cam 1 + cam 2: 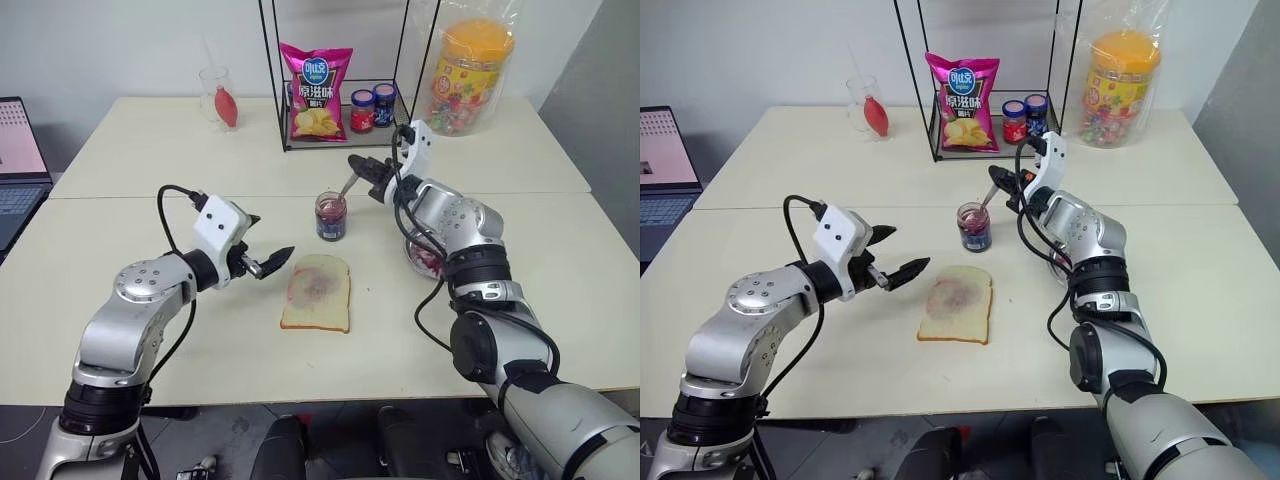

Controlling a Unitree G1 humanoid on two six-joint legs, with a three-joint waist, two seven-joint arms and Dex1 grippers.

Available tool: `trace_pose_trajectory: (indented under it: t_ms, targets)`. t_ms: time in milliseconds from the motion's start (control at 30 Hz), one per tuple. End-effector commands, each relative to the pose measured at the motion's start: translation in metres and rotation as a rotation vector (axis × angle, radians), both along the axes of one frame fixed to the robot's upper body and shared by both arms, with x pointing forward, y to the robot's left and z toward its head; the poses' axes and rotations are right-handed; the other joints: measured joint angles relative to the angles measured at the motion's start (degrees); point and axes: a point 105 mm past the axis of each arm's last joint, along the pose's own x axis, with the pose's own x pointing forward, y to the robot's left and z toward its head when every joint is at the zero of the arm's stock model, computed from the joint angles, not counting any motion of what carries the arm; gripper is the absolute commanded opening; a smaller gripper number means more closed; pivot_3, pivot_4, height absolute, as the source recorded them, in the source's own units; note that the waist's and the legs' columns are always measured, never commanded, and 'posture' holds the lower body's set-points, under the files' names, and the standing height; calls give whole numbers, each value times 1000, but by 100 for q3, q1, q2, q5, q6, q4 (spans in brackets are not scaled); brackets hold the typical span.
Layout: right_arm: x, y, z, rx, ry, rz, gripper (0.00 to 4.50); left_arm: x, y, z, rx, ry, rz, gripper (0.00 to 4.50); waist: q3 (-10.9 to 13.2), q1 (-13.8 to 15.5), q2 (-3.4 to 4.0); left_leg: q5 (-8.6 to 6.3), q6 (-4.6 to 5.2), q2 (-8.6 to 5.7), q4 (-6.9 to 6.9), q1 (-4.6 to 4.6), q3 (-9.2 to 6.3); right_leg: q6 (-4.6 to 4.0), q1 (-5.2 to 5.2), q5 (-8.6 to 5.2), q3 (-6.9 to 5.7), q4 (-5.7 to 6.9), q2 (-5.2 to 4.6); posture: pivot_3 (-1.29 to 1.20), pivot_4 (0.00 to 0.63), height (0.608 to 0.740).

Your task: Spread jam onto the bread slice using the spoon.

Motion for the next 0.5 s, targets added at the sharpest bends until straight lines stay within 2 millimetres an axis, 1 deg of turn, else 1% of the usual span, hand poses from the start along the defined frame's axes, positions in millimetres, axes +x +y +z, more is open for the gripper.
trace_pose_trajectory:
  t_ms: [33,300,500]
  targets:
    - [-1,4,24,56,-40,11,6,1,-3,9,0,-40,-11,4500,0,0,0,0,0,0,0,0,0,0,0,0,0,0,0,0,150,740]
    - [2,-1,24,109,6,-9,6,2,-2,9,-2,-44,-9,4500,0,0,0,0,0,0,0,0,0,0,0,0,0,0,0,0,150,740]
    - [4,-7,28,143,22,-28,6,4,-3,10,-6,-52,-12,4500,0,0,0,0,0,0,0,0,0,0,0,0,0,0,0,0,150,740]
